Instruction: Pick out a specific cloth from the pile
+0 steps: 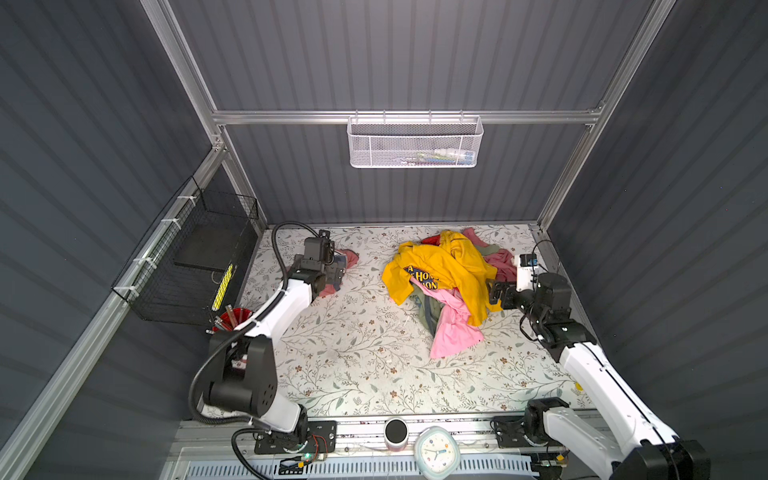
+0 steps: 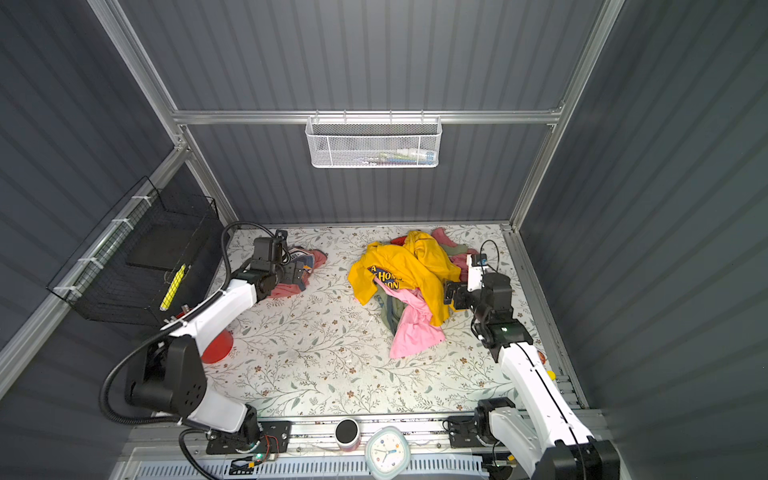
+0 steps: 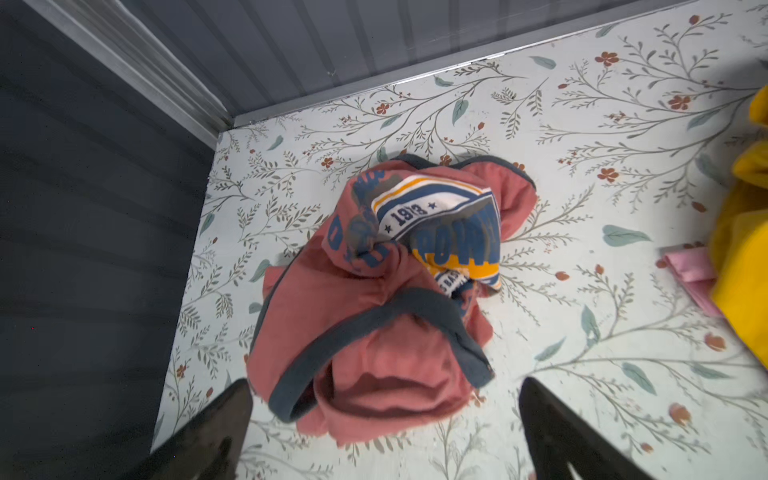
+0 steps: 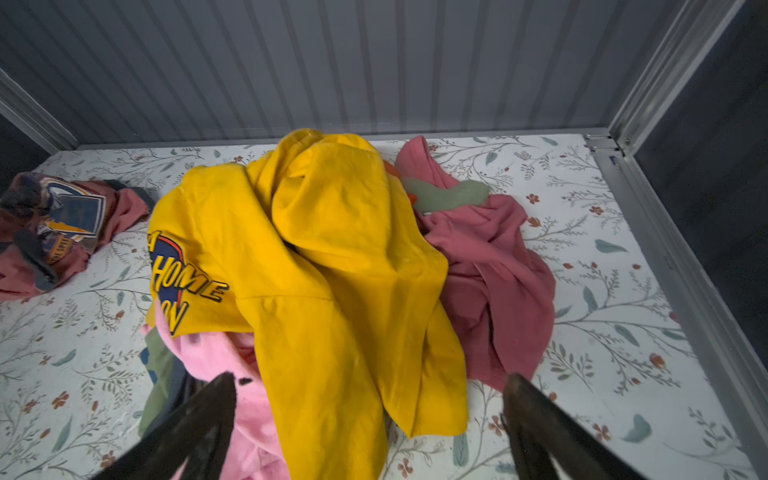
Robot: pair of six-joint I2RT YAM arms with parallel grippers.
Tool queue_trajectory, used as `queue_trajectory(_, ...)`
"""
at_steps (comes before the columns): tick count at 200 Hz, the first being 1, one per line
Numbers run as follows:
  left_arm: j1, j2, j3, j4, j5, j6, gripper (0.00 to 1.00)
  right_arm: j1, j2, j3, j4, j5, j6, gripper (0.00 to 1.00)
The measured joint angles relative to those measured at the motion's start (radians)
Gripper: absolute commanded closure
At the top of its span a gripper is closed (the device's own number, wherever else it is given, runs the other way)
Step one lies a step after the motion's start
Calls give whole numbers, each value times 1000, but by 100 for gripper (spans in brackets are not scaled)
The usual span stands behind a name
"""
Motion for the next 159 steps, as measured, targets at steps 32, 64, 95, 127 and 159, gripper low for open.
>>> queue_trajectory(32, -25, -148, -173, 55, -40, -47, 0, -10, -26, -138, 106, 72, 1, 1)
queue_trajectory(64, -57, -206, -276, 79, -103, -89, 0, -11, -11, -254, 280, 192, -2, 1)
queue_trajectory(95, -88, -260, -361, 151, -158, -107, 0, -14, 67, -355, 523, 254, -15, 1)
queue_trajectory(127, -105, -317, -453, 263, -196, -107, 0, -15, 242, -396, 764, 294, -31, 1)
queue_trajectory(159, -105, -325, -484, 321, -245, -106, 0, -19, 389, -378, 943, 297, -68, 1)
